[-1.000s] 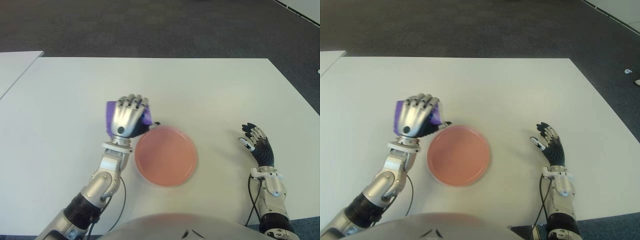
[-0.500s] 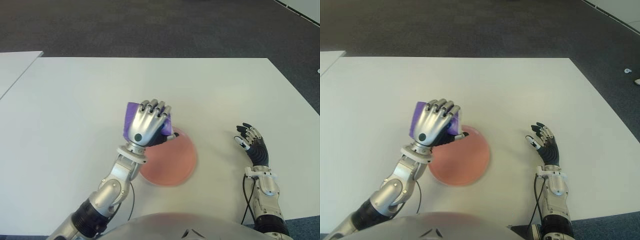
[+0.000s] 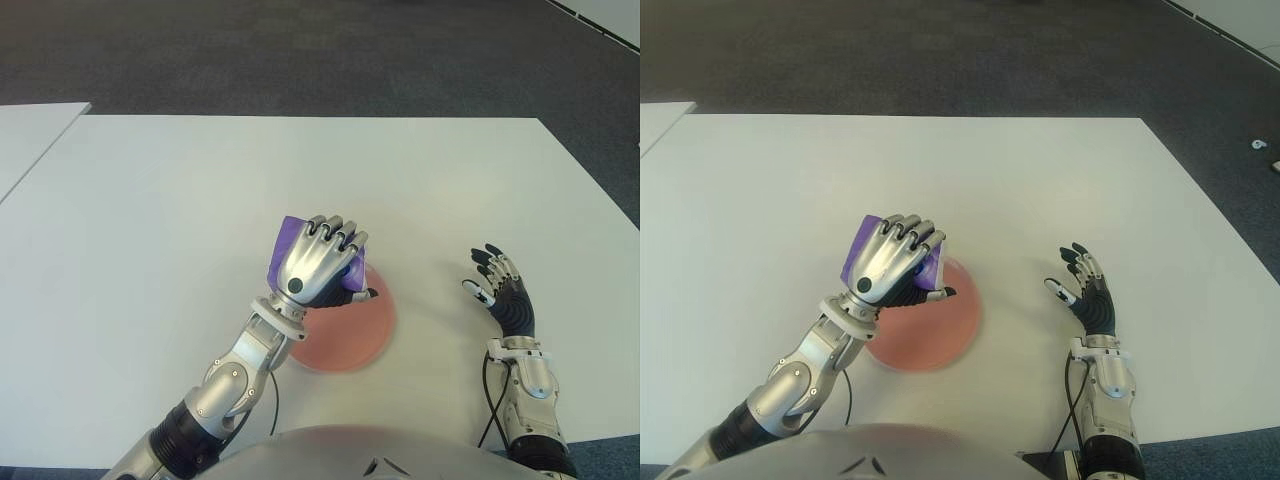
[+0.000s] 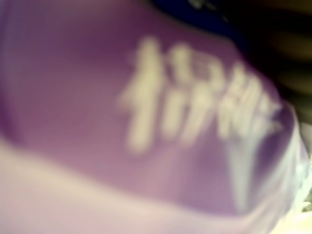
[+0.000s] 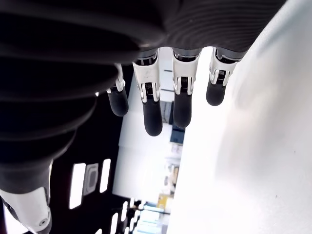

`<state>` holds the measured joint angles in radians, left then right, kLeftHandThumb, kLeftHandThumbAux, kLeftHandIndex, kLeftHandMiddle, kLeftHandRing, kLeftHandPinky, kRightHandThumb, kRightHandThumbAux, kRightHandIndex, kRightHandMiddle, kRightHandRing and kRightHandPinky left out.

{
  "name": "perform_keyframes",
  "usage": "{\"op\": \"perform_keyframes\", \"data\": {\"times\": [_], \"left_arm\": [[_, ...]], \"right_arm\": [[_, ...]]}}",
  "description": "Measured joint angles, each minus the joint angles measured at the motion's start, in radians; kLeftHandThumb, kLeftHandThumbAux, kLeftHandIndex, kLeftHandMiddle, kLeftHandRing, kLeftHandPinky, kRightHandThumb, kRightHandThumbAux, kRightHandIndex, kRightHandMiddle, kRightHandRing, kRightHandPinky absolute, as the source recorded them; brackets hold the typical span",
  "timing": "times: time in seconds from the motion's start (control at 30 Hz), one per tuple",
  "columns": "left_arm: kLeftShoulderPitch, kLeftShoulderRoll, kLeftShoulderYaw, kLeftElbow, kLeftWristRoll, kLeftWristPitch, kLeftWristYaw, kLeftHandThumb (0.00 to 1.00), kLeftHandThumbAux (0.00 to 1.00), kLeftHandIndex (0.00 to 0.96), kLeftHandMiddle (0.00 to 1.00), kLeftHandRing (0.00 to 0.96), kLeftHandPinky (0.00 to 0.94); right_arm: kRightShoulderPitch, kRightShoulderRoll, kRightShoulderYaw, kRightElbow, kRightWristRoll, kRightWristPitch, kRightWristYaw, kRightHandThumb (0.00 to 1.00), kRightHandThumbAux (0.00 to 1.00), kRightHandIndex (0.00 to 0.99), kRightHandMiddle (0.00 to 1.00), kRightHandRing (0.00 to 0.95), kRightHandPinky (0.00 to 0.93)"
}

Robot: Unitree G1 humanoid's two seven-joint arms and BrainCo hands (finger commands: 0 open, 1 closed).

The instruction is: Put the tissue paper into the plate.

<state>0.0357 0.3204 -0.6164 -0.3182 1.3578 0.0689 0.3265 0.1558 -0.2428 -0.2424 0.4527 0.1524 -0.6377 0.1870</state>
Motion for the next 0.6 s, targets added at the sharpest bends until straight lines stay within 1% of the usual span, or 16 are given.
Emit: {"op": "perform_keyframes", "data": {"times": [0.13, 0.3, 0.4, 0.53, 0.6], "left_arm": [[0.003, 0.013, -0.003, 0.002, -0.004, -0.036, -0.021, 0.856, 0.662, 0.406, 0.545, 0.841, 0.859], [0.006, 0.016, -0.010, 0.013, -0.003, -0.060, -0.027, 0.856, 0.663, 0.405, 0.547, 0.840, 0.861], [0.006, 0.013, -0.016, 0.027, -0.003, -0.069, -0.027, 0.855, 0.663, 0.405, 0.548, 0.840, 0.861], [0.006, 0.003, -0.021, 0.043, -0.008, -0.079, -0.026, 0.855, 0.663, 0.406, 0.549, 0.842, 0.854], [0.006, -0.002, -0.022, 0.049, -0.014, -0.086, -0.026, 0.855, 0.663, 0.406, 0.550, 0.843, 0.852]], "right_arm": [[0.001, 0.004, -0.005, 0.002, 0.014, -0.027, 0.013, 0.130, 0.709, 0.106, 0.205, 0.141, 0.096], [0.001, 0.006, -0.010, 0.004, 0.031, -0.034, 0.026, 0.112, 0.732, 0.102, 0.198, 0.135, 0.097], [0.004, 0.006, -0.011, 0.001, 0.044, -0.032, 0.040, 0.102, 0.736, 0.098, 0.191, 0.130, 0.096], [0.010, 0.009, -0.007, -0.008, 0.073, -0.012, 0.077, 0.088, 0.742, 0.092, 0.180, 0.125, 0.103], [0.015, 0.010, -0.005, -0.011, 0.091, 0.003, 0.105, 0.104, 0.748, 0.095, 0.185, 0.133, 0.117]]}}
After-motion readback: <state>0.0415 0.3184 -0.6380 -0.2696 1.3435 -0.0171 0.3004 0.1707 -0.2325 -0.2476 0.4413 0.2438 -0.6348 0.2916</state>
